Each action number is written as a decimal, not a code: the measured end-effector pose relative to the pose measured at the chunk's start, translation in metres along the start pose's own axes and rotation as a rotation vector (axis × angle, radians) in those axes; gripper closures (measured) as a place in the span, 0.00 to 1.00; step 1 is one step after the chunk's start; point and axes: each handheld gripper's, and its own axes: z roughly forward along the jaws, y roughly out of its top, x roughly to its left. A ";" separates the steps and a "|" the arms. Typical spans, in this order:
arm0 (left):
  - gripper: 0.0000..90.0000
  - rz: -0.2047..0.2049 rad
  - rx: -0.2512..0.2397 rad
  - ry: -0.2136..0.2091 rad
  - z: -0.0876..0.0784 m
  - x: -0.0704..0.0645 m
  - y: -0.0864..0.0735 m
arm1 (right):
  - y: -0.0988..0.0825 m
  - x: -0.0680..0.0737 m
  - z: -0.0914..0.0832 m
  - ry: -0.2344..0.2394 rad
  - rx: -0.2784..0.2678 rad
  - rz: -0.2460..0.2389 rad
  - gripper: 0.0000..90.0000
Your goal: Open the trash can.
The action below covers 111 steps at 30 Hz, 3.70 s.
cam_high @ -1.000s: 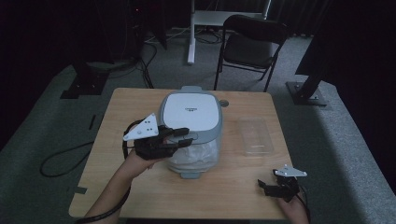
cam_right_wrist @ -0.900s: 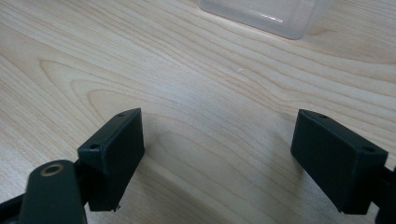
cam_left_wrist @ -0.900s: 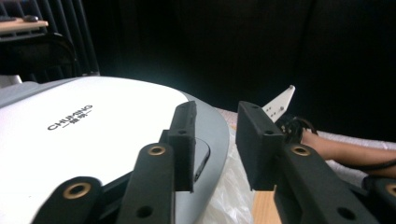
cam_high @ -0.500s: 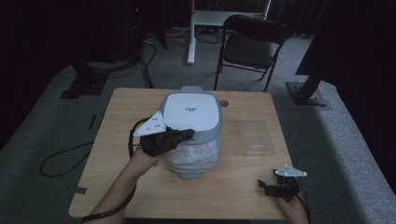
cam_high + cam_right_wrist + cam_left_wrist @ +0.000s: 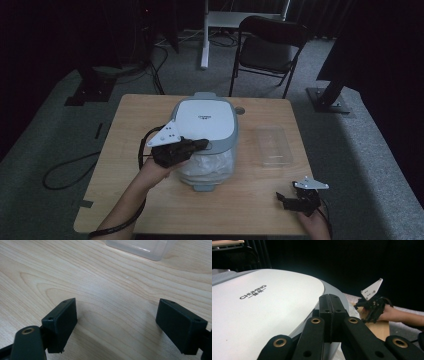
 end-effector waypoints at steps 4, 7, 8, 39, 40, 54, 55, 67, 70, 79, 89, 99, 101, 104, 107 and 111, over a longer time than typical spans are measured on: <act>1.00 -0.005 0.002 -0.007 0.001 -0.001 -0.001 | 0.000 0.000 0.000 0.000 0.000 0.000 0.18; 1.00 -0.010 0.010 -0.006 0.001 -0.003 -0.001 | 0.000 0.000 0.000 0.000 0.000 0.000 0.18; 1.00 -0.010 0.010 -0.006 0.001 -0.003 -0.001 | 0.000 0.000 0.000 0.000 0.001 0.000 0.18; 0.20 -0.018 -0.029 0.033 -0.016 -0.003 0.004 | 0.000 0.000 0.000 -0.001 0.000 0.001 0.18; 0.20 -0.020 -0.037 0.029 -0.017 -0.003 0.004 | 0.000 0.000 0.000 -0.001 -0.001 0.001 0.19; 0.01 -0.039 -0.003 0.131 -0.034 0.000 0.000 | 0.000 0.000 0.000 -0.001 0.000 0.001 0.19; 0.01 -0.036 -0.006 0.140 -0.036 0.000 0.000 | 0.000 0.000 0.000 -0.001 0.000 0.001 0.19; 0.01 -0.046 0.023 0.239 -0.056 0.011 -0.015 | 0.000 0.000 0.000 -0.002 0.000 0.002 0.18; 0.01 -0.062 0.027 0.254 -0.061 0.015 -0.022 | 0.000 0.000 0.000 -0.002 0.000 0.002 0.18; 0.01 -0.095 0.026 0.297 -0.075 0.025 -0.041 | 0.000 0.000 0.000 -0.002 0.000 0.002 0.18; 0.01 -0.139 0.044 0.348 -0.082 0.038 -0.069 | 0.000 0.000 0.000 -0.003 0.000 0.003 0.18; 0.01 -0.204 0.053 0.399 -0.087 0.055 -0.103 | 0.000 0.000 0.000 -0.003 0.001 0.002 0.18; 0.01 -0.210 0.069 0.405 -0.086 0.057 -0.109 | 0.000 0.000 0.000 -0.003 0.001 0.002 0.18; 0.01 -0.221 0.080 0.417 -0.086 0.061 -0.117 | 0.000 0.000 0.000 -0.003 0.002 0.003 0.18; 0.01 -0.233 0.085 0.427 -0.088 0.063 -0.125 | 0.000 0.000 0.000 -0.006 0.004 0.005 0.18; 0.01 -0.243 0.116 0.436 -0.089 0.066 -0.135 | 0.000 0.000 0.000 -0.007 0.004 0.007 0.18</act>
